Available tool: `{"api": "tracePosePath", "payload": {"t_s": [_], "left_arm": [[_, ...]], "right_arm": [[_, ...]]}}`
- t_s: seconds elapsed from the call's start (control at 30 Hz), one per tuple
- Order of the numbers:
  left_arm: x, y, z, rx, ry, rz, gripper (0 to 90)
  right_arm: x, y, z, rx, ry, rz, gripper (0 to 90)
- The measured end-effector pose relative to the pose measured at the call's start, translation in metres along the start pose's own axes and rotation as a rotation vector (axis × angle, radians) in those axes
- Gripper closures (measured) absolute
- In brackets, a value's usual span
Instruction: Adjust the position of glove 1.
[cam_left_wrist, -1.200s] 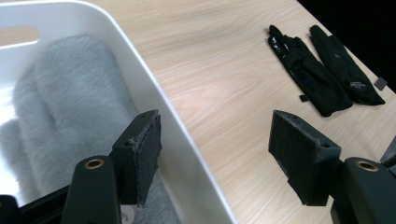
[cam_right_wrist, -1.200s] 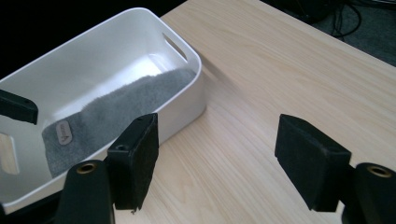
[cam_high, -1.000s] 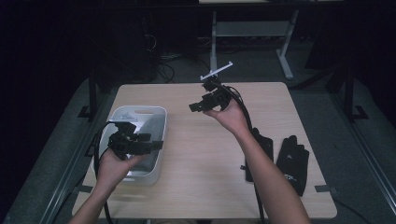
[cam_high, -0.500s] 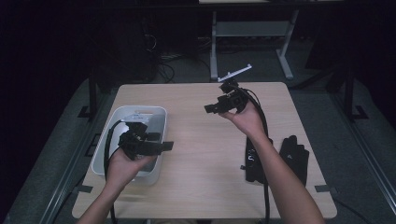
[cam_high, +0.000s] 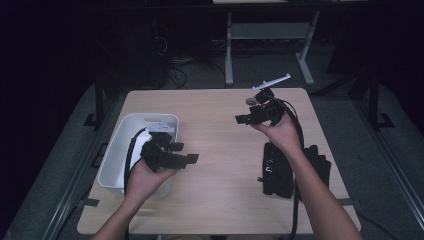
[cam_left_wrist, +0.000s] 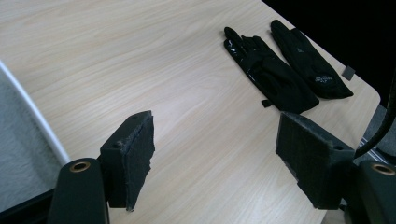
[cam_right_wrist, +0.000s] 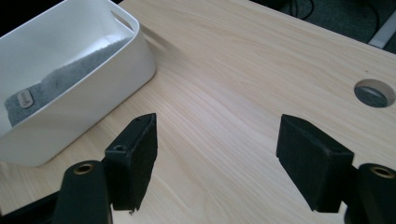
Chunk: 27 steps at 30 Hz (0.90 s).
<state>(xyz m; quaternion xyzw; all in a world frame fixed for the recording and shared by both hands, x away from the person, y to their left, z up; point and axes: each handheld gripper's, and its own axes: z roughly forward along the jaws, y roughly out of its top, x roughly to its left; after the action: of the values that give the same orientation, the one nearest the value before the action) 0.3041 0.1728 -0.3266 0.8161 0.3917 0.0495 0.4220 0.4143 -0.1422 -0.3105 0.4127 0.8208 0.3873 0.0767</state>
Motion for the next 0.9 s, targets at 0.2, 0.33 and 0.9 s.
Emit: {"api": "tracePosePath", "payload": {"t_s": [0.2,0.33,0.9], "left_arm": [[-0.007,0.001,0.006,-0.001,-0.005,0.019,26.9],[-0.012,0.001,0.011,0.001,-0.011,0.035,26.7],[-0.03,-0.008,0.029,0.011,-0.024,0.08,25.9]], "right_arm": [[-0.008,-0.013,-0.007,0.001,-0.01,0.016,28.5],[-0.012,-0.02,-0.011,-0.003,-0.016,0.025,28.5],[-0.034,-0.065,-0.028,0.003,-0.05,0.082,28.4]]}}
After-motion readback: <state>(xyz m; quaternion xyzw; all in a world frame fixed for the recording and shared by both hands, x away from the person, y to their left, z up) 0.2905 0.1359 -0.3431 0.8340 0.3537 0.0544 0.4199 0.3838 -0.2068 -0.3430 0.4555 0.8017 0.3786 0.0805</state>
